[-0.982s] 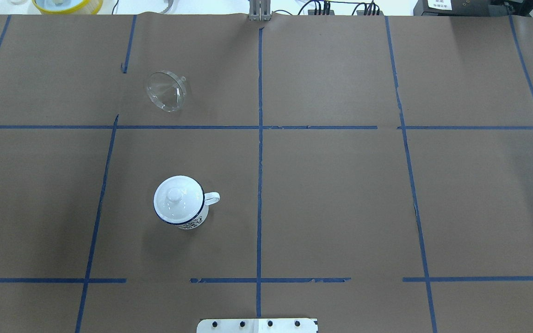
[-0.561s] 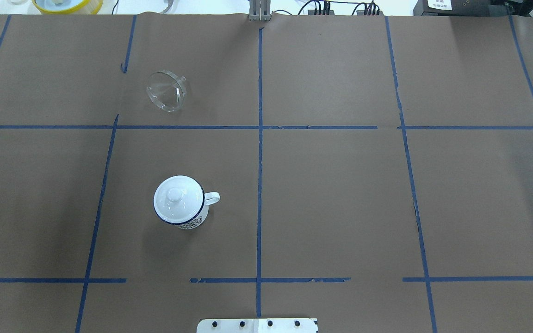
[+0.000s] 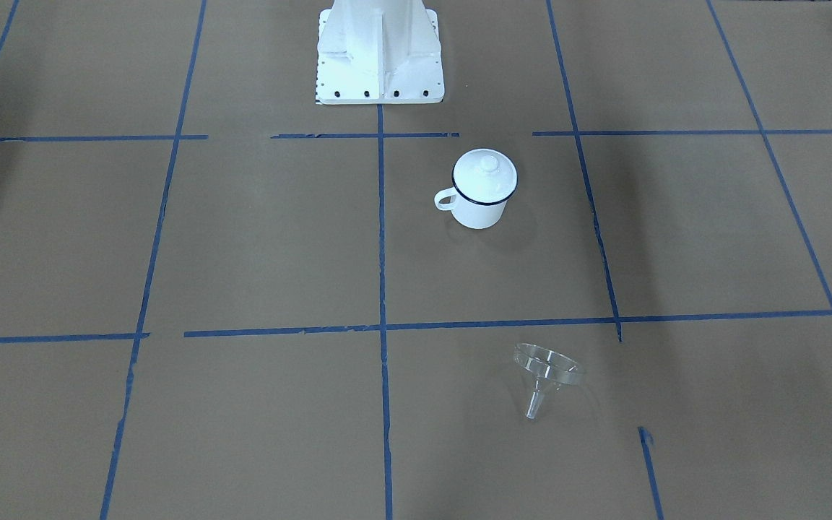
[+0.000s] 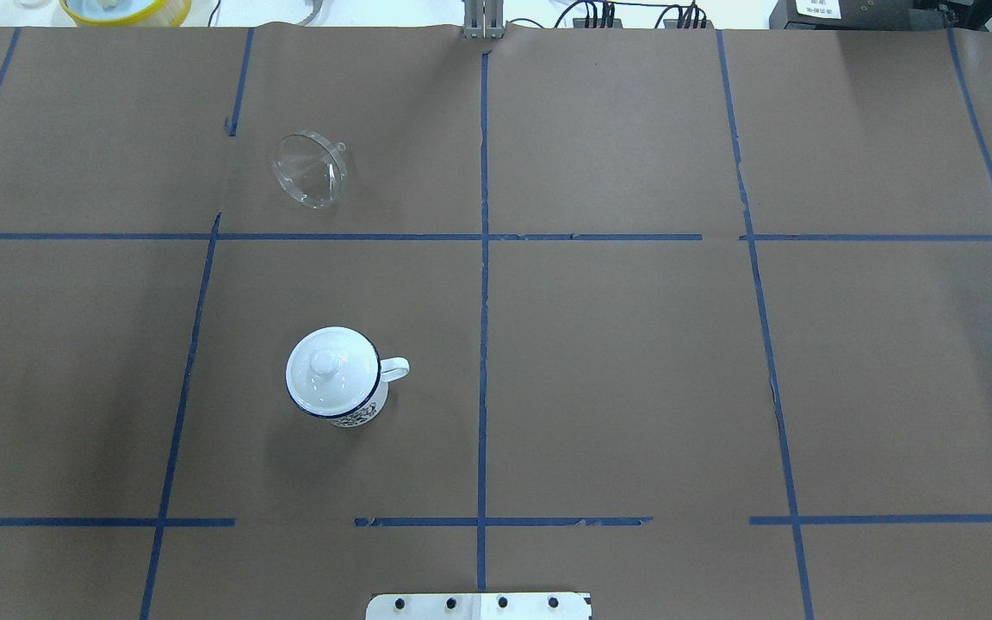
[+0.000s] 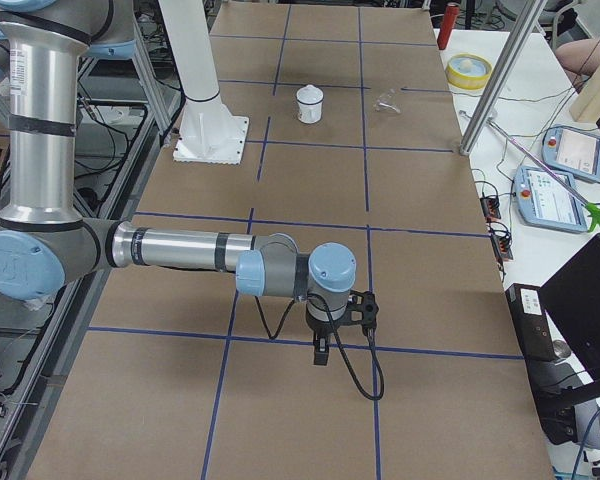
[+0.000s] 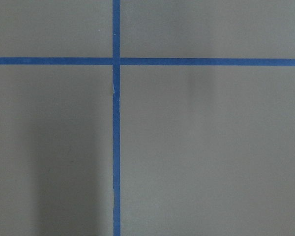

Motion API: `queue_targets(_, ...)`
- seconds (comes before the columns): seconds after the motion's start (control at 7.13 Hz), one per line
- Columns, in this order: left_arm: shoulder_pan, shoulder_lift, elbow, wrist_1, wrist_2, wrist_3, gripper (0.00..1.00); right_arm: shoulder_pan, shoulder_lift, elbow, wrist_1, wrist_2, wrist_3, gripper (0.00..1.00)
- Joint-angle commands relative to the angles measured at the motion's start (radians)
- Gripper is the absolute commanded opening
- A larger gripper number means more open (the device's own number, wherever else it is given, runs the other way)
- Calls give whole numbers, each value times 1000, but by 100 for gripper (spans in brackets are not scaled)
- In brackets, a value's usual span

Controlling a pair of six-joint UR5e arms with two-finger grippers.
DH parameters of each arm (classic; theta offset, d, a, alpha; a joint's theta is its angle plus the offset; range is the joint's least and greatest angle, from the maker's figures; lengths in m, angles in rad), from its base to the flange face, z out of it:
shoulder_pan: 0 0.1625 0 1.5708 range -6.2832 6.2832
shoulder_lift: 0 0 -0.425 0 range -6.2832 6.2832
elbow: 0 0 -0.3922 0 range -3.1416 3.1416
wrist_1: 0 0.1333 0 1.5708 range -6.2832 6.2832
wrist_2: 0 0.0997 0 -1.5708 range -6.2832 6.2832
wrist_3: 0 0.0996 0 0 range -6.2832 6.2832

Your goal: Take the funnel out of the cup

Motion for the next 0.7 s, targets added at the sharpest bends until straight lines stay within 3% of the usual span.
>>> queue_targets(0.0,-1,17,-1,1,2,2,100,0,0,-1,0,0,0,100)
queue_targets(0.56,-1,15,6,1,5,0,100,0,0,-1,0,0,0,100)
